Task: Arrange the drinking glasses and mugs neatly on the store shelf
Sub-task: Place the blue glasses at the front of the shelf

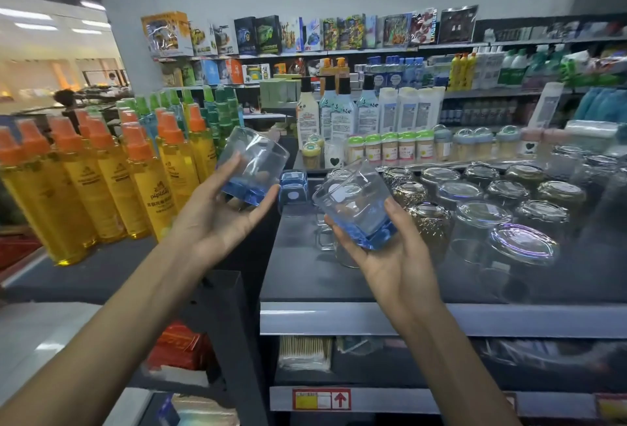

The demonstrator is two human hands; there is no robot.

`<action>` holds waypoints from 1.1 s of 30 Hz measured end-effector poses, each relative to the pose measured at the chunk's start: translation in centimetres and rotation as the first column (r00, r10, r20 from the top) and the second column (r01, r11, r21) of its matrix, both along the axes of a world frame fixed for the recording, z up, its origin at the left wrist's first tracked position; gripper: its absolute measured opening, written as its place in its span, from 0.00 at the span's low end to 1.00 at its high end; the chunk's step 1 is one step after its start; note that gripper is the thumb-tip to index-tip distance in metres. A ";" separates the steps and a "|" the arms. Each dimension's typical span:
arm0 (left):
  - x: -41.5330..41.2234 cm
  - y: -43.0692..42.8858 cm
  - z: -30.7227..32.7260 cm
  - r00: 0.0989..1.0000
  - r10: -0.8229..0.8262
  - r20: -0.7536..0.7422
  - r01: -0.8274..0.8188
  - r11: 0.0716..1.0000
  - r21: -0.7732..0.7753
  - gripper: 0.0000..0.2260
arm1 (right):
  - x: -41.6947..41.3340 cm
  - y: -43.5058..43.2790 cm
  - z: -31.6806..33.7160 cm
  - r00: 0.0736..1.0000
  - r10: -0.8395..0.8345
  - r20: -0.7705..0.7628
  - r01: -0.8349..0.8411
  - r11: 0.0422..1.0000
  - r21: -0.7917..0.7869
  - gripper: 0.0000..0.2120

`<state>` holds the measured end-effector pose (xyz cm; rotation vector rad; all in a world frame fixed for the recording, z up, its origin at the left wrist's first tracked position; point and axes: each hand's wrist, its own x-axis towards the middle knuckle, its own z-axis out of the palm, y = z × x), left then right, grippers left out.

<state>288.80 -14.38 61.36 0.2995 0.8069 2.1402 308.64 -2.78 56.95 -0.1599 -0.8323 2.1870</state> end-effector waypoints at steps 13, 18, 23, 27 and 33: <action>-1.9 1.8 2.0 0.208 -0.389 -0.897 -0.629 0.649 -0.428 0.36 | -0.4 3.2 -3.1 0.985 -0.171 0.040 0.163 0.975 0.150 0.39; -3.4 5.1 2.9 -0.098 -0.653 -0.751 -0.698 0.583 -0.415 0.39 | -0.3 3.9 -4.4 0.991 -0.132 0.008 0.132 0.990 0.047 0.14; -4.6 8.1 1.9 -0.166 -0.764 -0.623 -0.703 0.535 -0.468 0.40 | 0.0 4.0 -4.1 0.992 -0.119 -0.034 0.121 0.991 0.060 0.10; -5.3 10.0 0.9 -0.201 -0.819 -0.537 -0.737 0.488 -0.469 0.42 | -0.1 4.4 -5.1 0.997 -0.066 -0.047 0.068 0.997 0.032 0.33; -5.5 11.5 0.1 -0.245 -0.851 -0.464 -0.762 0.465 -0.451 0.42 | -0.3 4.3 -4.9 0.996 -0.013 -0.084 0.021 0.996 0.087 0.31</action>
